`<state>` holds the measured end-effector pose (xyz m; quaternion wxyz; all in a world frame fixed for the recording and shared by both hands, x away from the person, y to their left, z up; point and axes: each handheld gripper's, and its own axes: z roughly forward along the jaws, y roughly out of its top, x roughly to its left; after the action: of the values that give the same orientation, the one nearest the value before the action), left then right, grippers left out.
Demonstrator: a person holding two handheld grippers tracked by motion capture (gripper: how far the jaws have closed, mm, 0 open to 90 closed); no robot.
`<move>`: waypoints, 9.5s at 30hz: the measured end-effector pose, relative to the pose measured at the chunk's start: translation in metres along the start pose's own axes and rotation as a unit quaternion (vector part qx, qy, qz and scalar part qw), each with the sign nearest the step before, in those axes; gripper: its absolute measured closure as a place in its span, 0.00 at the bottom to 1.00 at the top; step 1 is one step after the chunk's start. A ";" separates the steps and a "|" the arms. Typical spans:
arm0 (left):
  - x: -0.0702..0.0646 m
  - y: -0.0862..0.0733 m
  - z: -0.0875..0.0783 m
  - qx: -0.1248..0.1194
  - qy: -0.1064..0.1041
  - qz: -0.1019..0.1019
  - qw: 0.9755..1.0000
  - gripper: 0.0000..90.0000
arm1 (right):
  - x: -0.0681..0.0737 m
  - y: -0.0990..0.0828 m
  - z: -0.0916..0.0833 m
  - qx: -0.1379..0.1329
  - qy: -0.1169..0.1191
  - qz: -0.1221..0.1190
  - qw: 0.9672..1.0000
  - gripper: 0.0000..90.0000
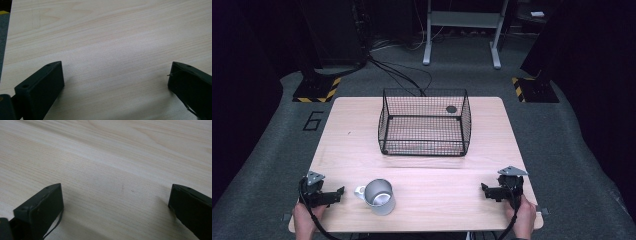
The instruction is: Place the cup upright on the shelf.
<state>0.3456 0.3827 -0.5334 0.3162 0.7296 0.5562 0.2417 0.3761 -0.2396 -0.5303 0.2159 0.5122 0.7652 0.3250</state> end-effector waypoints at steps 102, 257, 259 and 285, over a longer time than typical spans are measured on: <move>-0.136 0.048 -0.045 -0.092 -0.243 0.176 0.949 0.05 | 0.000 0.000 0.000 0.001 0.000 0.000 1.000 0.00; -0.174 0.226 -0.022 -0.132 -0.267 0.240 0.924 0.07 | 0.000 0.000 0.000 -0.002 0.000 0.000 1.000 0.00; -0.174 0.231 -0.021 -0.131 -0.266 0.242 0.924 0.07 | 0.000 0.000 0.000 -0.002 0.000 -0.002 1.000 0.00; -0.177 0.269 -0.001 -0.139 -0.256 0.225 0.930 0.07 | 0.000 0.000 0.000 -0.001 0.000 0.000 1.000 0.00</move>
<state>0.4752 0.1633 -0.3363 0.4829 0.8218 0.2383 0.1863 0.3762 -0.2396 -0.5304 0.2161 0.5121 0.7649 0.3256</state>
